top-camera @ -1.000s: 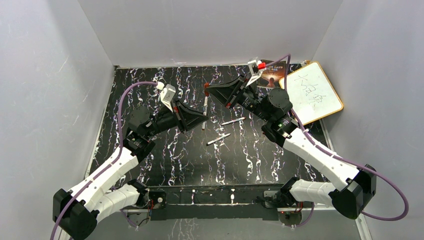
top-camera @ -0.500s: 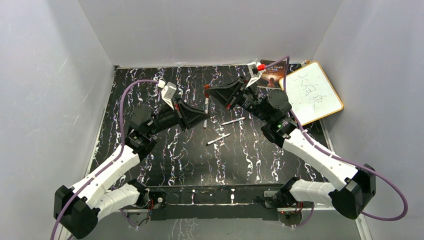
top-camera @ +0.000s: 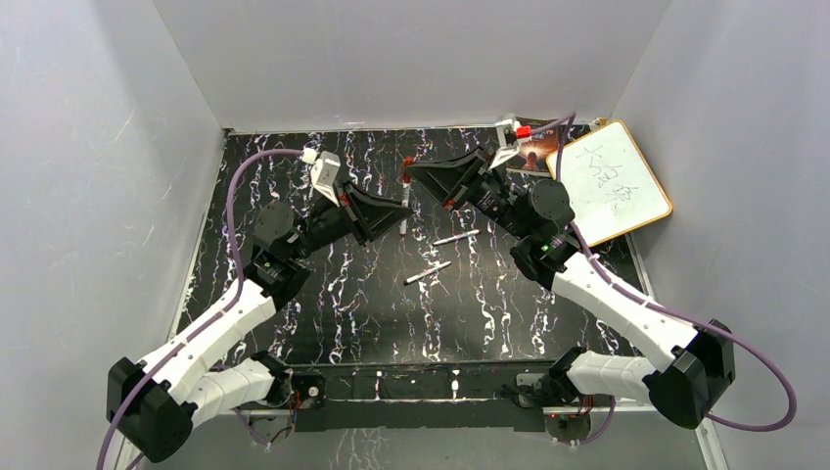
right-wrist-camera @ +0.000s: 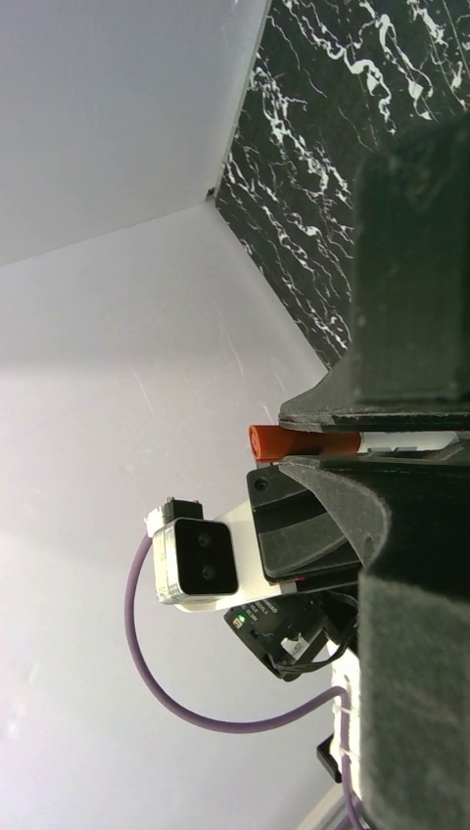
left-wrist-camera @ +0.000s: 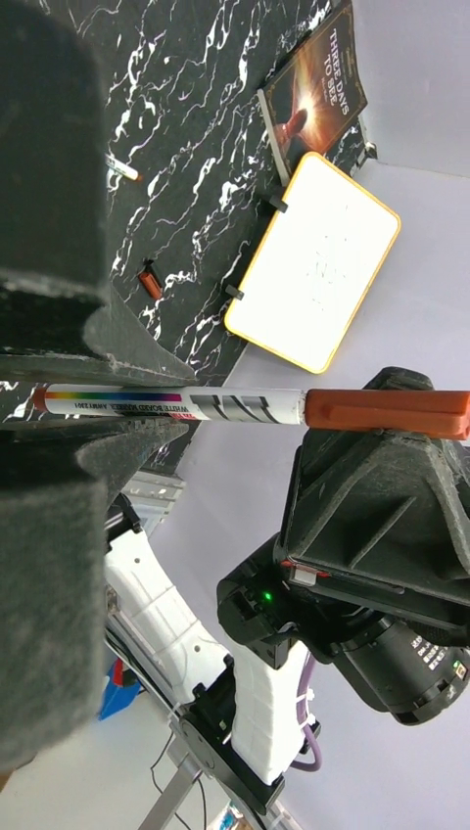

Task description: Insert the pens into the pen caps

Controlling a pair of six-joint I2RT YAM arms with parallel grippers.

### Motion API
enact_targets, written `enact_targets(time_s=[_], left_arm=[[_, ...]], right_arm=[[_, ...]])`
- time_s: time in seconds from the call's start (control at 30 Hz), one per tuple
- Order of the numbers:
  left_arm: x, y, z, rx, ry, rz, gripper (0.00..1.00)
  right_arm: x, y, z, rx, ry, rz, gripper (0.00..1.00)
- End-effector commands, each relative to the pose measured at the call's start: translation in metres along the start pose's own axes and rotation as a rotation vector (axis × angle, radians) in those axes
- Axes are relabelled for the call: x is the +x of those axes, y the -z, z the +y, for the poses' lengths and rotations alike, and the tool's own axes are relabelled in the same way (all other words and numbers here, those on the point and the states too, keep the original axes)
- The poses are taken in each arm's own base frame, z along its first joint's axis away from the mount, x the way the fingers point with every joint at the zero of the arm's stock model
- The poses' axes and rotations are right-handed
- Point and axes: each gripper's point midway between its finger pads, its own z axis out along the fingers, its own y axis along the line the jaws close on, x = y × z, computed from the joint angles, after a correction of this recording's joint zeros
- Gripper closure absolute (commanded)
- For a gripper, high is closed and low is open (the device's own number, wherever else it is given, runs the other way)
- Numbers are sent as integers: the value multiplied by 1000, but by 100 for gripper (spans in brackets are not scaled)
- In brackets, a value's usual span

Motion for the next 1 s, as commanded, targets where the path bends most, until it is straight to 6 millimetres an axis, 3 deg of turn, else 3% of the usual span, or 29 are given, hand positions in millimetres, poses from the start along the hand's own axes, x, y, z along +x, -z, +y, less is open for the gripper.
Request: enact_targets(time_s=[0.0, 0.2, 0.4, 0.97], left_arm=[[-59, -12, -9, -6, -156, -146, 100], [-43, -21, -14, 67, -285, 20, 100], [-34, -12, -12, 65, -397, 89, 100], [-25, 13, -31, 106, -453, 144, 100]], right_arm=[[5, 4, 12, -51, -16, 10, 100], [0, 4, 4, 2, 37, 10, 100], [-8, 4, 2, 34, 82, 11, 100], [-21, 2, 8, 35, 114, 7, 69]])
